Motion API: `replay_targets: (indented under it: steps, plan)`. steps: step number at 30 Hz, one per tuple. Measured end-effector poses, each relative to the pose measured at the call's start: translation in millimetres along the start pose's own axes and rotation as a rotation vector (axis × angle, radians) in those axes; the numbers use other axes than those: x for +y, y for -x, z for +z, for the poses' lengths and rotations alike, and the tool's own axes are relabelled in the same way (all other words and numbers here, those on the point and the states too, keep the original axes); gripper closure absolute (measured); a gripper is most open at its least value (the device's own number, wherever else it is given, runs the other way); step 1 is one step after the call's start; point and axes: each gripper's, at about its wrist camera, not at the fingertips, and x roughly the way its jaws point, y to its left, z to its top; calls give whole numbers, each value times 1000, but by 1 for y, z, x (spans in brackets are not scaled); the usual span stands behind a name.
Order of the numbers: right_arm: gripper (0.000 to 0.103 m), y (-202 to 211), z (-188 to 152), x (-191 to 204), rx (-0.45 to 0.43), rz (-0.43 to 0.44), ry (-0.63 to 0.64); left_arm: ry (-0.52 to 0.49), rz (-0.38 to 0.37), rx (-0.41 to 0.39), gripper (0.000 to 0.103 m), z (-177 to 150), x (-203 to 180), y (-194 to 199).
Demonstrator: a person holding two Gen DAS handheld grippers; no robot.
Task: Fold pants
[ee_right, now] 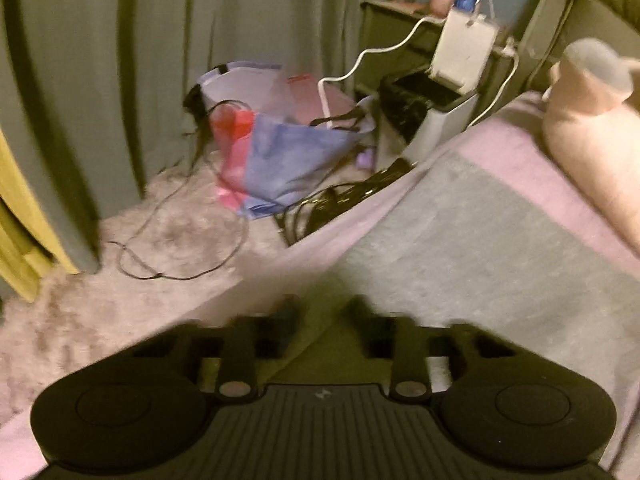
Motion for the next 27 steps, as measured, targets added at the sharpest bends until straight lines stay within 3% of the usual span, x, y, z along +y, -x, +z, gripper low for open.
replay_targets:
  steps: [2, 4, 8, 13, 17, 21, 24, 26, 27]
  plan:
    - [94, 5, -2, -9, -4, 40, -13, 6, -5, 4, 0, 1, 1, 0]
    - [96, 18, -3, -18, -32, 63, -14, 13, -11, 9, 0, 1, 2, -1]
    - [97, 75, -17, -57, -176, 147, -36, 72, -57, 34, 0, 2, 11, -7]
    - [97, 147, -89, -154, -263, 265, -204, 89, -75, 44, 0, 4, 14, -6]
    - [100, 162, -170, -215, -215, 218, -299, 100, -92, 42, 0, 4, 17, -2]
    - [101, 139, -212, -250, -91, 168, -322, 104, -113, 49, 0, 5, 20, -1]
    - [92, 139, -210, -278, -119, 265, -429, 122, -136, 59, 0, 8, 26, 0]
    - [61, 135, -205, -295, -144, 364, -516, 145, -160, 75, 0, 14, 31, 1]
    - [58, 131, -204, -299, -147, 393, -553, 162, -184, 89, 0, 20, 35, 2]
